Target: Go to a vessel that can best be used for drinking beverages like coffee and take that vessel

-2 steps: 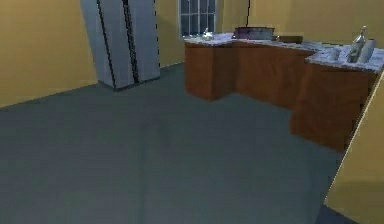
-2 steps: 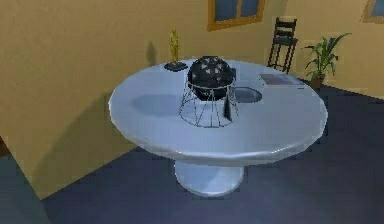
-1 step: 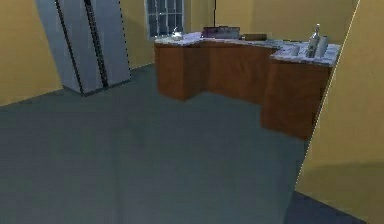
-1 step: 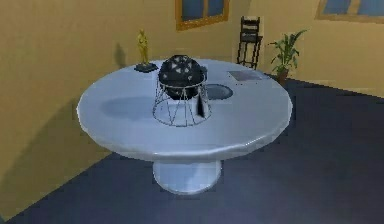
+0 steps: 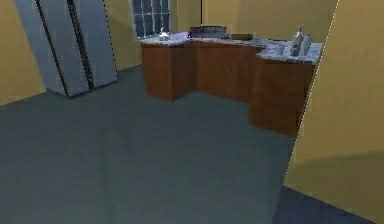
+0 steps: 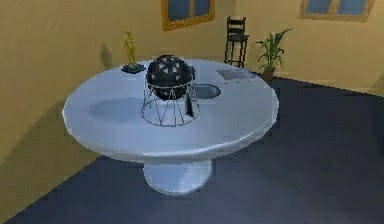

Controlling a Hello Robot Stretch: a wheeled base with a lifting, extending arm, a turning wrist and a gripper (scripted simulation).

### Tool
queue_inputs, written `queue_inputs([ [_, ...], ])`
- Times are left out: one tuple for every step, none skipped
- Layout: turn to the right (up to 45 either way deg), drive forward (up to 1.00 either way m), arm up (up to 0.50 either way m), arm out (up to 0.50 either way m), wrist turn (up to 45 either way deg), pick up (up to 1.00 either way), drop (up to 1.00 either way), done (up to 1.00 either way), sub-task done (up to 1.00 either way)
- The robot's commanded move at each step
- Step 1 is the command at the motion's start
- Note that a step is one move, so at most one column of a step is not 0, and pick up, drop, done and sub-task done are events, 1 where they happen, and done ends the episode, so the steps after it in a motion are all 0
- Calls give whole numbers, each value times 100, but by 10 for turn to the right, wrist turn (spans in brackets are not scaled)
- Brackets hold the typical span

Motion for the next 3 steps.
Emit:
queue_inputs([
  [0,10,0,0,0,0,0,0,0],
  [60,0,0,0,0,0,0,0,0],
  [30,0,0,0,0,0,0,0,0],
])
